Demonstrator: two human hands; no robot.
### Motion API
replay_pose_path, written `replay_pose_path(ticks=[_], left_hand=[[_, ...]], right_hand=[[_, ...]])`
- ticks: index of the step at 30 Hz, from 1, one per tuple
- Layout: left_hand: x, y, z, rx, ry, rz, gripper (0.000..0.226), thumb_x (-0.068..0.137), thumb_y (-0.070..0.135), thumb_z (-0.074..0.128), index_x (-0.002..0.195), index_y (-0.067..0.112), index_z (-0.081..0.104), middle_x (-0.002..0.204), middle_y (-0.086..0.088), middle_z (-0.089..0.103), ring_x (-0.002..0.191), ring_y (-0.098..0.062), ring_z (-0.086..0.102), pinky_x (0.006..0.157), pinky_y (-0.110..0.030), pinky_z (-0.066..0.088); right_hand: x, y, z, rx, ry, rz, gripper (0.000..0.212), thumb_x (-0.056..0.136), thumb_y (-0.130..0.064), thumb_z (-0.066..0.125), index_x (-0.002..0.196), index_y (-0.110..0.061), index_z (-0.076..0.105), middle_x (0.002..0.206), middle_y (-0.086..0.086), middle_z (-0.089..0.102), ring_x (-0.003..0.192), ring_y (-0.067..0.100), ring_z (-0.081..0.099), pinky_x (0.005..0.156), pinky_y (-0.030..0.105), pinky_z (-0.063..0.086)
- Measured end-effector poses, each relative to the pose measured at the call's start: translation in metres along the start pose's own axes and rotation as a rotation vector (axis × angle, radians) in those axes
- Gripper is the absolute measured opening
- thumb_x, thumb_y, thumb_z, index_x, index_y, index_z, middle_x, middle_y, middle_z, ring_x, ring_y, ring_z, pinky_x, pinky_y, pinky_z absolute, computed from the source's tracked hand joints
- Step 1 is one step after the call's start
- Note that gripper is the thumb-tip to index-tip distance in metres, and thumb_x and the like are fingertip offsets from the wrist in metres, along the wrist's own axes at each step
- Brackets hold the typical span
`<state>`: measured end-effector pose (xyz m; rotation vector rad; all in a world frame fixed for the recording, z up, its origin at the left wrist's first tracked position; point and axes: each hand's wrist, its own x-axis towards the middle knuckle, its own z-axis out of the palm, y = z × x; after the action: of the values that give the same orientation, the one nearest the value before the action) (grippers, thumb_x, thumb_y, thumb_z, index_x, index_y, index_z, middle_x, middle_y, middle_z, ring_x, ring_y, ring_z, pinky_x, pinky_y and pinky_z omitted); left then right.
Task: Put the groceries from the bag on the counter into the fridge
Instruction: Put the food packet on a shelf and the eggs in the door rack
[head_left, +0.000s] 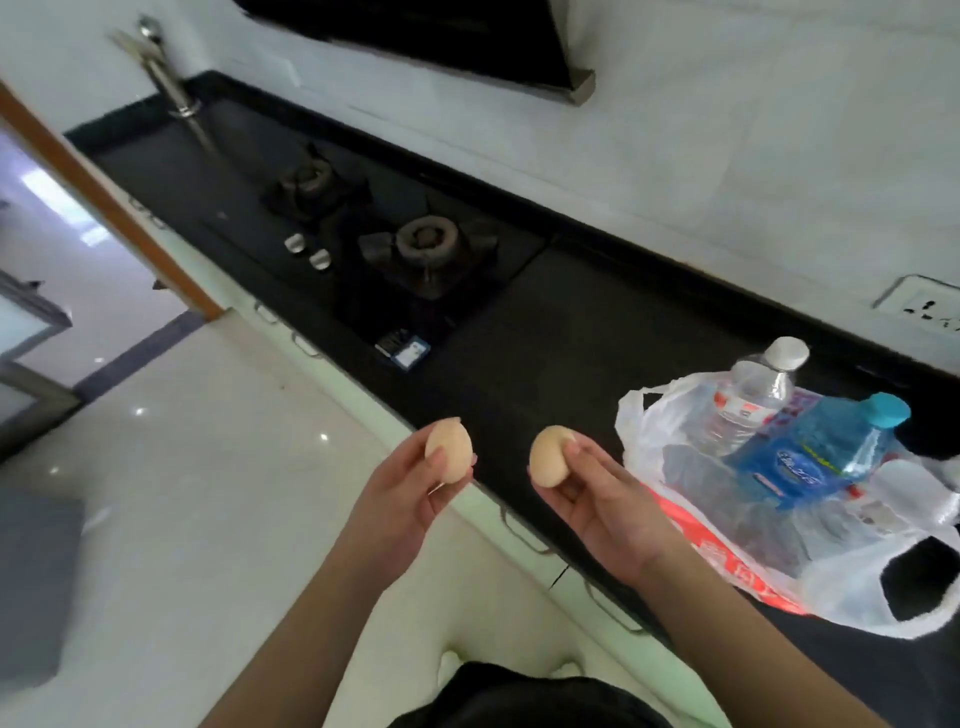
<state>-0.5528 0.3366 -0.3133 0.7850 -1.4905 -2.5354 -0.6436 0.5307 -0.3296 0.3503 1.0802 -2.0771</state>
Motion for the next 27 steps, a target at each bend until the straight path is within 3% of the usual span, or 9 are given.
replay_pose_path(ticks=[3,5,9,12,17,24,27], left_hand=[[-0.018,0.014,-0.036,-0.097,0.127,0.086,0.043,0.079,0.024,0.078,0.118,0.011,0.068,0.116,-0.007,0.070,0.109,-0.025,0.068,0.084,-0.027,0.056],[-0.033,0.022,-0.062,-0.134,0.181,0.127,0.043,0.080,0.023,0.067,0.119,0.009,0.066,0.112,-0.007,0.072,0.105,-0.024,0.070,0.084,-0.026,0.056],[-0.067,0.031,-0.120,-0.176,0.286,0.178,0.046,0.084,0.021,0.068,0.126,0.005,0.061,0.119,-0.010,0.070,0.111,-0.027,0.068,0.086,-0.026,0.056],[-0.097,0.035,-0.167,-0.227,0.366,0.227,0.047,0.083,0.019,0.065,0.127,0.004,0.060,0.118,-0.010,0.069,0.109,-0.027,0.068,0.087,-0.027,0.055],[-0.159,0.035,-0.248,-0.334,0.440,0.256,0.045,0.085,0.018,0.062,0.128,0.004,0.061,0.124,-0.013,0.066,0.110,-0.029,0.067,0.088,-0.027,0.055],[-0.227,0.042,-0.340,-0.347,0.559,0.309,0.048,0.085,0.020,0.063,0.130,0.005,0.060,0.127,-0.015,0.065,0.114,-0.030,0.065,0.091,-0.030,0.055],[-0.250,0.048,-0.365,-0.357,0.614,0.351,0.047,0.086,0.024,0.062,0.130,0.006,0.060,0.127,-0.015,0.065,0.115,-0.030,0.065,0.091,-0.029,0.054]], right_hand=[[0.009,0.016,0.027,-0.096,-0.053,0.079,0.035,0.081,-0.024,0.066,0.114,-0.013,0.065,0.113,0.013,0.071,0.104,0.024,0.068,0.090,0.038,0.052],[0.012,0.031,0.050,-0.174,-0.092,0.111,0.026,0.090,-0.020,0.059,0.114,-0.012,0.064,0.108,0.010,0.072,0.102,0.022,0.068,0.088,0.036,0.053],[0.016,0.068,0.098,-0.290,-0.182,0.182,0.026,0.096,-0.015,0.051,0.119,-0.008,0.060,0.116,0.011,0.064,0.107,0.024,0.060,0.100,0.039,0.048],[0.021,0.102,0.139,-0.353,-0.265,0.224,0.029,0.092,-0.017,0.053,0.118,-0.008,0.060,0.114,0.010,0.064,0.104,0.022,0.060,0.102,0.039,0.047],[0.022,0.176,0.206,-0.406,-0.372,0.321,0.036,0.081,-0.022,0.060,0.114,-0.009,0.063,0.110,0.007,0.068,0.102,0.021,0.063,0.088,0.031,0.056],[0.011,0.272,0.288,-0.504,-0.514,0.403,0.037,0.067,-0.029,0.076,0.100,-0.013,0.074,0.104,0.004,0.072,0.102,0.022,0.061,0.091,0.034,0.055],[0.006,0.302,0.315,-0.535,-0.523,0.431,0.032,0.071,-0.025,0.071,0.100,-0.012,0.072,0.101,0.004,0.072,0.099,0.022,0.062,0.086,0.032,0.057]])
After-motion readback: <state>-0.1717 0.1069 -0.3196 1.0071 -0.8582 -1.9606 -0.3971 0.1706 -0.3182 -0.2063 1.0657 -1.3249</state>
